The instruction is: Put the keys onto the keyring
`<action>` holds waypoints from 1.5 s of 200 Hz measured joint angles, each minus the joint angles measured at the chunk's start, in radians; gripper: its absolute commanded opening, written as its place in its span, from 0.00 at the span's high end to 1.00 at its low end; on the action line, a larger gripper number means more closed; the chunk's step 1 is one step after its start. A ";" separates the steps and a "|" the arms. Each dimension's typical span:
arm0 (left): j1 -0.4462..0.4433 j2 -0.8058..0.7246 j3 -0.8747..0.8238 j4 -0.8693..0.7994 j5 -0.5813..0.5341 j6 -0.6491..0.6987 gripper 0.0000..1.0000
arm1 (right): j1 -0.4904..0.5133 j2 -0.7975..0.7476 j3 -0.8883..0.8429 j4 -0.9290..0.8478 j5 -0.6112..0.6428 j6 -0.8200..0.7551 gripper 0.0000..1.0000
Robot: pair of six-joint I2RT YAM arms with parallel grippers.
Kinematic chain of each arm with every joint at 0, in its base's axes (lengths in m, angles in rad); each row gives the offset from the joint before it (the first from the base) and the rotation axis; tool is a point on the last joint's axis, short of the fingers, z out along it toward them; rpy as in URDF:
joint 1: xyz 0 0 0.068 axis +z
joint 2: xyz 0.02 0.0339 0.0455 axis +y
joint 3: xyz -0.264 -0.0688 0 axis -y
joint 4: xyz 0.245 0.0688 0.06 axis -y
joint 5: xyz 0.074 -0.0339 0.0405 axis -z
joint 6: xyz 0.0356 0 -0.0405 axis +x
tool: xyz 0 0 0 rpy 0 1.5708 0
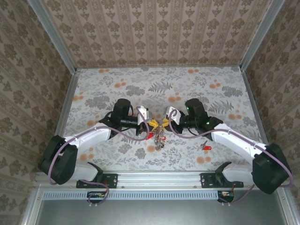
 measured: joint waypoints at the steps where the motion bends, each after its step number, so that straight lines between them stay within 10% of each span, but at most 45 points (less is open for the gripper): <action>1: 0.000 0.000 0.001 0.000 0.000 0.000 1.00 | 0.000 0.004 0.003 -0.003 -0.004 -0.005 0.79; 300: -0.002 0.026 0.037 -0.074 0.012 0.037 1.00 | -0.020 0.053 0.045 -0.018 -0.144 -0.106 0.79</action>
